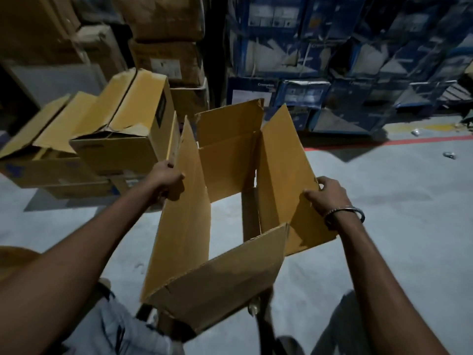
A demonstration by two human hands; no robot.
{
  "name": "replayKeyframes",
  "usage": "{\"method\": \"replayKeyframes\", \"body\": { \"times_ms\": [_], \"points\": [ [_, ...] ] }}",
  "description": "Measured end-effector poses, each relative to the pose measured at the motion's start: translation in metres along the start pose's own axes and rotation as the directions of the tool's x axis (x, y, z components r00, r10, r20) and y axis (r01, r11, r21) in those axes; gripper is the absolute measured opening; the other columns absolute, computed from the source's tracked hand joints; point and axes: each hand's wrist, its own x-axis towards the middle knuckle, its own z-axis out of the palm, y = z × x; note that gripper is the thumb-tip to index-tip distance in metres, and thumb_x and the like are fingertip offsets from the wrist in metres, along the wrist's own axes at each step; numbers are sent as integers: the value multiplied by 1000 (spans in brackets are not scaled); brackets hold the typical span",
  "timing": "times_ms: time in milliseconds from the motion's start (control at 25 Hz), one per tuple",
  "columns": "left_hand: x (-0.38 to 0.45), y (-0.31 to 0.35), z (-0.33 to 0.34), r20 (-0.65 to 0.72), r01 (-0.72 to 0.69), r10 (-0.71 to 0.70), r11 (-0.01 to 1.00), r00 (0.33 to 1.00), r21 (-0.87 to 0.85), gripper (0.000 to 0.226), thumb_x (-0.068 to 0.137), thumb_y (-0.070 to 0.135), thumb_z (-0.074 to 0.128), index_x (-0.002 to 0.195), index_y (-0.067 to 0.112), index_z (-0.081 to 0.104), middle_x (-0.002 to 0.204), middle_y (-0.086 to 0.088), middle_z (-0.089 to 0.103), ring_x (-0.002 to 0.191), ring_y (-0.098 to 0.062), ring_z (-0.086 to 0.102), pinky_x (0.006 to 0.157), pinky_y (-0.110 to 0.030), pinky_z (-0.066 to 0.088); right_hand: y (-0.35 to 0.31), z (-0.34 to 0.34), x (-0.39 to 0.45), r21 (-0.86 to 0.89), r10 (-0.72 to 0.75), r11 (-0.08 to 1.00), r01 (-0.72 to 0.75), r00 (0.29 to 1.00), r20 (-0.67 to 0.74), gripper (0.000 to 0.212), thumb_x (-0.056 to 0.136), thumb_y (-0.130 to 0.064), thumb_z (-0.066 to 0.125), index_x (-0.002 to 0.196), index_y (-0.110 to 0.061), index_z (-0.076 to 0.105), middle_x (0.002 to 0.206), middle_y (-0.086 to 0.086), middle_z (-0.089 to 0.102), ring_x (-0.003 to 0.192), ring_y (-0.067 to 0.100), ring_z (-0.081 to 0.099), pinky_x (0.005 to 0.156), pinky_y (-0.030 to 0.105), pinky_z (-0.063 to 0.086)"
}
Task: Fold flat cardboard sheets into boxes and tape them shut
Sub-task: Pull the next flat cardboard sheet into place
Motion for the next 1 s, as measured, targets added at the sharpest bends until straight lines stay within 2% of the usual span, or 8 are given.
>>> {"method": "replayKeyframes", "body": {
  "times_ms": [160,320,400,480,600,720,800,1000],
  "points": [
    [-34,2,-6,137,105,-128,981,982,160,38,99,17,67,132,7,51,109,-18,72,91,-30,74,61,-39,58,13,-3,-16,-54,8,999,-3,995,95,55,93,-29,75,140,-10,53,133,17,62,114,39,60,92,47,50],
    [-72,-22,4,159,99,-146,957,976,271,26,102,18,64,125,11,53,99,-14,69,81,-28,70,56,-37,54,11,-3,-33,-111,-43,993,50,997,62,54,96,-26,70,143,-9,48,137,20,59,120,43,57,96,49,50],
    [-89,-46,11,88,20,-46,964,995,267,21,102,19,61,123,15,57,105,-12,69,87,-29,69,65,-42,58,8,-4,-44,-189,-48,980,61,996,71,51,98,-25,67,142,-9,46,133,20,60,115,43,58,92,47,50],
    [-98,-67,15,-67,-109,143,924,987,367,29,100,24,60,128,19,58,113,-9,70,94,-29,67,81,-46,59,5,-4,-58,-255,-48,965,66,996,77,46,99,-21,64,140,-10,46,126,19,62,101,40,60,86,44,51],
    [-105,-68,15,-186,-198,298,886,936,419,31,101,25,59,131,17,57,112,-7,70,92,-27,62,75,-38,51,4,1,-78,-325,-39,944,58,997,65,43,98,-17,63,137,-12,46,114,17,63,86,33,57,74,40,52],
    [-105,-55,13,-175,-196,296,879,939,435,36,101,24,59,136,14,55,118,-11,69,93,-27,61,73,-38,48,5,2,-86,-331,-38,942,53,998,51,41,97,-16,64,134,-12,45,104,12,61,81,30,58,67,37,51],
    [-109,-48,16,-143,-165,264,859,954,484,41,101,25,59,140,14,51,124,-12,67,102,-32,64,75,-40,49,4,2,-88,-314,-36,948,47,999,39,41,97,-17,64,133,-11,45,108,14,64,82,30,59,68,39,55],
    [-107,-37,18,-84,-126,193,856,978,502,46,99,29,62,140,16,46,123,-11,65,111,-34,66,87,-46,57,3,6,-93,-143,-37,989,41,999,30,62,101,-25,64,154,-16,34,143,17,59,115,39,64,93,47,55]
  ]
}}
